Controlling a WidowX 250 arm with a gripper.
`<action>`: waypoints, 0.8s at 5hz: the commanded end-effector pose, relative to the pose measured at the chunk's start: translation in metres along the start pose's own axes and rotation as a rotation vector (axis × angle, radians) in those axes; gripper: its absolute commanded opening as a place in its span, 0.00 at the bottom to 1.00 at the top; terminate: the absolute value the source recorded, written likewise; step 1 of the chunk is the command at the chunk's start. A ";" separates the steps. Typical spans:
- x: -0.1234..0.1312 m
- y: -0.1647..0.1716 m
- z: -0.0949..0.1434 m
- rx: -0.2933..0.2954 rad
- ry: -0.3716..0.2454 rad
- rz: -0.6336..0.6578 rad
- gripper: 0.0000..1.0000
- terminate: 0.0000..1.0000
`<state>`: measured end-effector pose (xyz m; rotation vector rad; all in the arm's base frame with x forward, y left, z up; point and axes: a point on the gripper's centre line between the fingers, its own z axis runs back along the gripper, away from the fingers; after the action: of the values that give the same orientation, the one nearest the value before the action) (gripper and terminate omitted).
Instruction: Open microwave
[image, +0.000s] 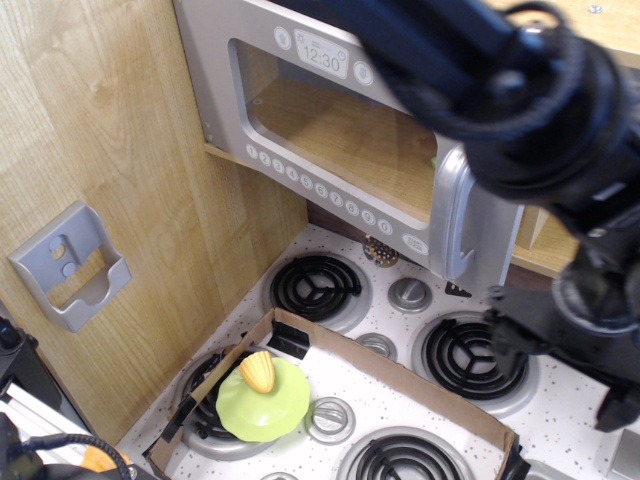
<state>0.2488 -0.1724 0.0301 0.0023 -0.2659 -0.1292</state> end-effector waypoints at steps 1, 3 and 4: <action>0.044 -0.031 0.009 0.022 -0.066 -0.221 1.00 0.00; 0.072 0.001 0.008 0.022 -0.044 -0.423 1.00 0.00; 0.081 0.034 0.012 0.060 -0.025 -0.471 1.00 0.00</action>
<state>0.3278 -0.1397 0.0403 0.1340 -0.2188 -0.5932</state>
